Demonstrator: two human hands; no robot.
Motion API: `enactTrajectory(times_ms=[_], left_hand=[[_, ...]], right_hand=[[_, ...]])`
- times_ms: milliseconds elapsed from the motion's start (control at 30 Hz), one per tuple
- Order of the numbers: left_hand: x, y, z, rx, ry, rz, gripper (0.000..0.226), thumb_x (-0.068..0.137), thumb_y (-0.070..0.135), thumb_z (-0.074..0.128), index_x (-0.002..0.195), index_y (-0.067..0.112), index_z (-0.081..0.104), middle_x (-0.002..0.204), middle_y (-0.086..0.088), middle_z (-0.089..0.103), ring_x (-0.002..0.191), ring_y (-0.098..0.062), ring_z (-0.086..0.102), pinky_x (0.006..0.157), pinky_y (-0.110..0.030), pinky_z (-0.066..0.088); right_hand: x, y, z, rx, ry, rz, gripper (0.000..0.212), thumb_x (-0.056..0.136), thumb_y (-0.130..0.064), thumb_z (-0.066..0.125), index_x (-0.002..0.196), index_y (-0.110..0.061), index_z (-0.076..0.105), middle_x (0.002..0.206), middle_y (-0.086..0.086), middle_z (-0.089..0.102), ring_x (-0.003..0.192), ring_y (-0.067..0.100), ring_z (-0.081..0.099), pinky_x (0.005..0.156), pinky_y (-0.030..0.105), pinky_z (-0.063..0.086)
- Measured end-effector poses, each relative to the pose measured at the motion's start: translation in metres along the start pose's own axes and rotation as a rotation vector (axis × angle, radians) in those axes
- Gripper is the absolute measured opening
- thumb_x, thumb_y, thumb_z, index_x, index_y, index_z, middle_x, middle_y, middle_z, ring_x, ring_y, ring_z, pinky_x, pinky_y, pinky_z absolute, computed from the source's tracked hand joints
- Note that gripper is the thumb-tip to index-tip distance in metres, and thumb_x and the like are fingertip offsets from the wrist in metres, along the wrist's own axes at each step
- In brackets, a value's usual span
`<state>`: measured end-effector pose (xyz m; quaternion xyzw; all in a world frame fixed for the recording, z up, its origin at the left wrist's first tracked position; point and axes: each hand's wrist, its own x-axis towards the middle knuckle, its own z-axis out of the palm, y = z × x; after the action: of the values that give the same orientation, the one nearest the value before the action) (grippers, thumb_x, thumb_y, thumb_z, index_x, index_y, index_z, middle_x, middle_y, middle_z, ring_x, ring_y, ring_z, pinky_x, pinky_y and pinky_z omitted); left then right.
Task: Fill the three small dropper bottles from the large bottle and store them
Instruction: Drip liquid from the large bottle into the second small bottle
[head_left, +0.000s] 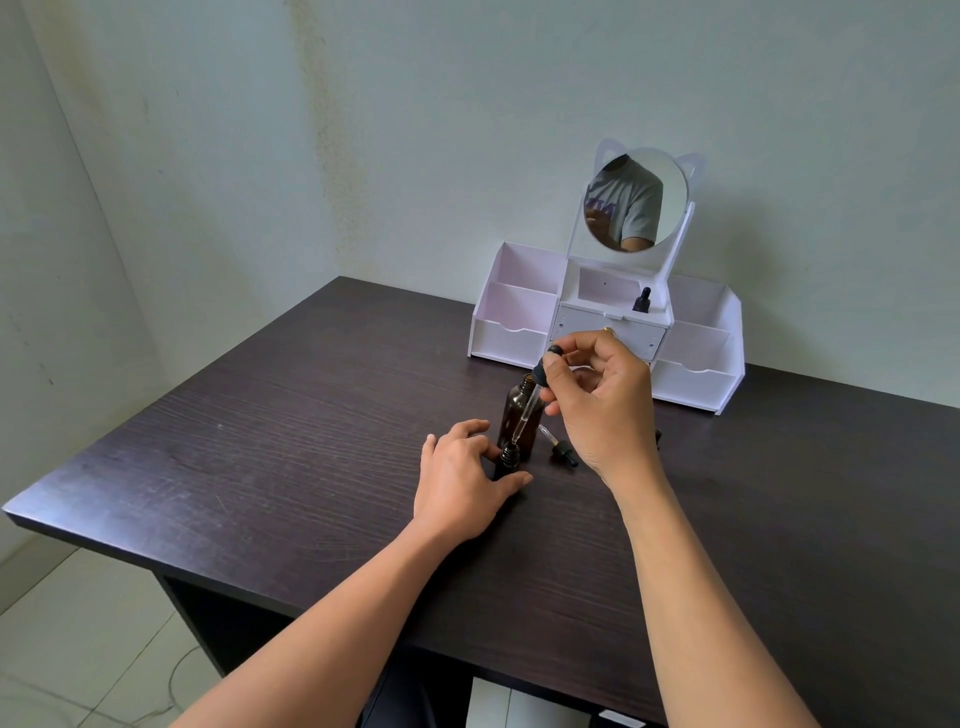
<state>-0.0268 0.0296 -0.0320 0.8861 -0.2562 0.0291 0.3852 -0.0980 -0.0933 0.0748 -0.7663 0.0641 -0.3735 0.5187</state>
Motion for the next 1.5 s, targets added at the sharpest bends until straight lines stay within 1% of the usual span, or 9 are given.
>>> enactTrajectory(times_ms=[267, 533, 700, 1033, 1200, 1300, 1367, 1433, 1500], left_hand=[[-0.001, 0.001, -0.001, -0.006, -0.001, -0.003, 0.036, 0.076, 0.058, 0.075, 0.097, 0.029, 0.070, 0.148, 0.010, 0.044, 0.136, -0.010, 0.039, 0.122, -0.048, 0.012], [-0.001, -0.001, -0.001, -0.008, 0.003, 0.014, 0.036, 0.076, 0.058, 0.075, 0.098, 0.030, 0.070, 0.147, 0.010, 0.045, 0.135, -0.010, 0.040, 0.122, -0.047, 0.012], [0.000, -0.002, 0.001, -0.008, 0.009, 0.015, 0.036, 0.075, 0.059, 0.075, 0.097, 0.030, 0.070, 0.147, 0.010, 0.045, 0.134, -0.009, 0.041, 0.121, -0.046, 0.012], [-0.001, -0.002, 0.000, -0.011, 0.006, 0.014, 0.036, 0.076, 0.059, 0.075, 0.096, 0.029, 0.070, 0.147, 0.009, 0.045, 0.136, -0.010, 0.040, 0.122, -0.047, 0.012], [-0.001, -0.001, 0.000, -0.016, 0.007, 0.014, 0.036, 0.076, 0.058, 0.075, 0.096, 0.029, 0.070, 0.147, 0.009, 0.045, 0.135, -0.010, 0.040, 0.122, -0.047, 0.012], [-0.001, -0.001, 0.000, -0.007, 0.005, 0.012, 0.037, 0.076, 0.059, 0.075, 0.098, 0.029, 0.071, 0.147, 0.010, 0.045, 0.135, -0.010, 0.040, 0.122, -0.047, 0.012], [-0.001, 0.000, 0.000, -0.007, 0.009, 0.012, 0.038, 0.076, 0.059, 0.075, 0.098, 0.028, 0.072, 0.147, 0.009, 0.046, 0.135, -0.009, 0.041, 0.122, -0.047, 0.012], [-0.002, 0.000, 0.000, -0.012, 0.016, 0.012, 0.039, 0.076, 0.058, 0.075, 0.098, 0.026, 0.072, 0.146, 0.009, 0.046, 0.134, -0.010, 0.042, 0.122, -0.046, 0.012], [-0.002, 0.000, -0.001, -0.012, 0.019, 0.013, 0.039, 0.076, 0.058, 0.076, 0.098, 0.026, 0.072, 0.146, 0.009, 0.046, 0.134, -0.010, 0.042, 0.122, -0.046, 0.012]], right_hand=[[0.001, 0.003, 0.001, -0.013, -0.011, 0.006, 0.007, 0.092, -0.013, 0.069, 0.099, -0.014, 0.066, 0.085, -0.001, 0.067, 0.068, 0.018, 0.071, 0.055, 0.028, 0.057], [0.001, 0.003, 0.001, 0.013, -0.015, 0.021, 0.008, 0.092, -0.010, 0.069, 0.094, -0.018, 0.066, 0.081, -0.002, 0.066, 0.066, 0.017, 0.070, 0.054, 0.026, 0.056], [0.001, 0.003, 0.001, -0.001, -0.019, 0.020, 0.007, 0.092, -0.010, 0.069, 0.097, -0.014, 0.067, 0.082, -0.001, 0.067, 0.066, 0.016, 0.070, 0.055, 0.026, 0.056], [0.001, 0.004, 0.003, -0.018, -0.017, 0.005, 0.012, 0.092, -0.010, 0.069, 0.090, -0.022, 0.066, 0.073, -0.013, 0.067, 0.064, 0.017, 0.070, 0.053, 0.026, 0.055], [-0.001, 0.007, 0.003, -0.053, -0.018, -0.005, 0.007, 0.092, -0.013, 0.070, 0.091, -0.020, 0.067, 0.076, -0.007, 0.067, 0.065, 0.017, 0.070, 0.055, 0.029, 0.058], [-0.003, 0.007, 0.003, -0.046, -0.031, 0.021, 0.005, 0.092, -0.016, 0.070, 0.095, -0.018, 0.067, 0.077, -0.002, 0.069, 0.065, 0.016, 0.070, 0.055, 0.027, 0.058], [-0.003, 0.009, 0.004, -0.063, -0.039, 0.029, 0.005, 0.092, -0.018, 0.070, 0.095, -0.018, 0.066, 0.078, -0.002, 0.069, 0.067, 0.016, 0.071, 0.056, 0.029, 0.059], [-0.003, 0.011, 0.005, -0.100, -0.037, 0.029, 0.006, 0.092, -0.018, 0.070, 0.091, -0.023, 0.065, 0.077, -0.003, 0.068, 0.067, 0.017, 0.071, 0.057, 0.031, 0.060], [-0.003, 0.013, 0.005, -0.090, -0.036, 0.046, 0.006, 0.093, -0.018, 0.070, 0.091, -0.021, 0.066, 0.078, -0.003, 0.068, 0.064, 0.015, 0.070, 0.056, 0.028, 0.058]])
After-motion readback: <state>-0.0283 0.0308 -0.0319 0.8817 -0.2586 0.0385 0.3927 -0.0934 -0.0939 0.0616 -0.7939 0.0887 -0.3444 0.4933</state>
